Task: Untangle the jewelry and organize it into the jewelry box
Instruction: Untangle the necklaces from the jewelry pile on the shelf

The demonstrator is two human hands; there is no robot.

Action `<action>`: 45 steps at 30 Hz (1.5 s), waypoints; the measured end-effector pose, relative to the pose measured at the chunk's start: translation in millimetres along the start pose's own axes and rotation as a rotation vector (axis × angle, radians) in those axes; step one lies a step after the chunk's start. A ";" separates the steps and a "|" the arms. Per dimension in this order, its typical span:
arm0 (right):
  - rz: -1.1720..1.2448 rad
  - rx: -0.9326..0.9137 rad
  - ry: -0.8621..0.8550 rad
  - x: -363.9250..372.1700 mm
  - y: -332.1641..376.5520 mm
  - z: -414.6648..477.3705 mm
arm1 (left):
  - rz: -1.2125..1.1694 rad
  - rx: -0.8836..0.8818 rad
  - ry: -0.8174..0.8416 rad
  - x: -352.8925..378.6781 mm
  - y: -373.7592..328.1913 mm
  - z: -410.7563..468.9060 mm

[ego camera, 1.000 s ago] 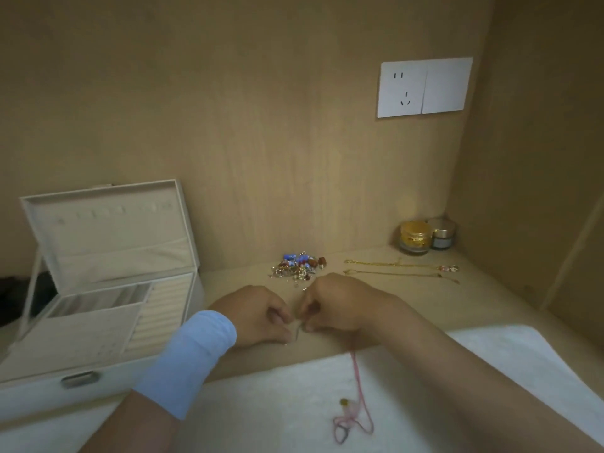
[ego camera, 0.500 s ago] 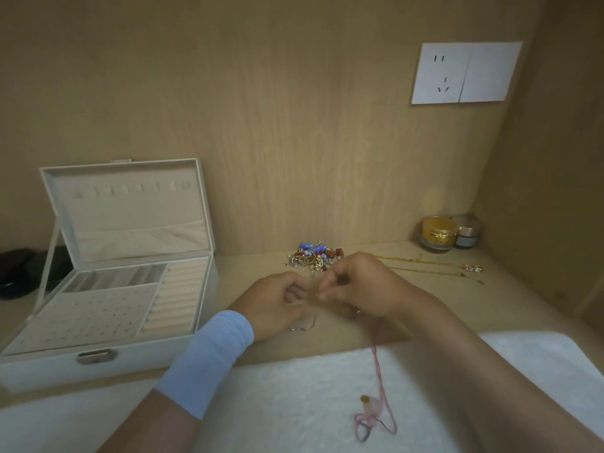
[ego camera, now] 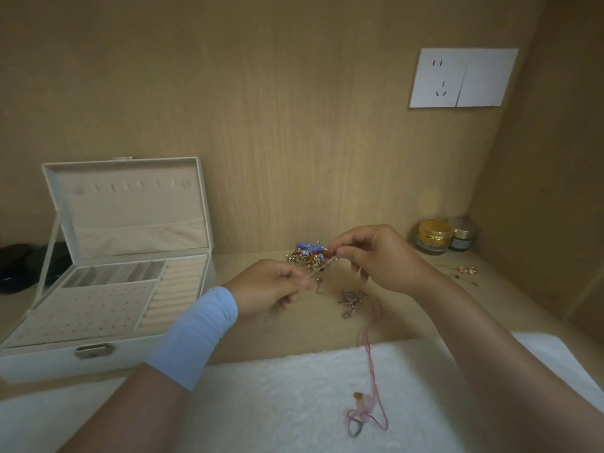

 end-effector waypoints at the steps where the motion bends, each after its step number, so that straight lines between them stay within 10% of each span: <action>1: -0.070 0.009 0.003 -6.3 0.2 -1.7 | 0.083 -0.023 0.016 -1.8 -2.0 1.7; 33: -0.723 0.556 -0.019 -148.6 -152.9 -91.9 | 0.710 0.022 0.014 66.7 -43.6 141.8; 45: -0.667 0.212 0.110 -55.0 -43.3 -30.7 | 0.639 0.025 -0.044 12.0 -34.4 87.4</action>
Point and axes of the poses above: each hand's wrist, its own z-axis towards the middle knuckle, its own x-axis out of the palm, y = z × x, the point moved 9 cm from there along z, towards the middle knuckle, and after that the axes turned 9 degrees about y, right-handed, at the moved point
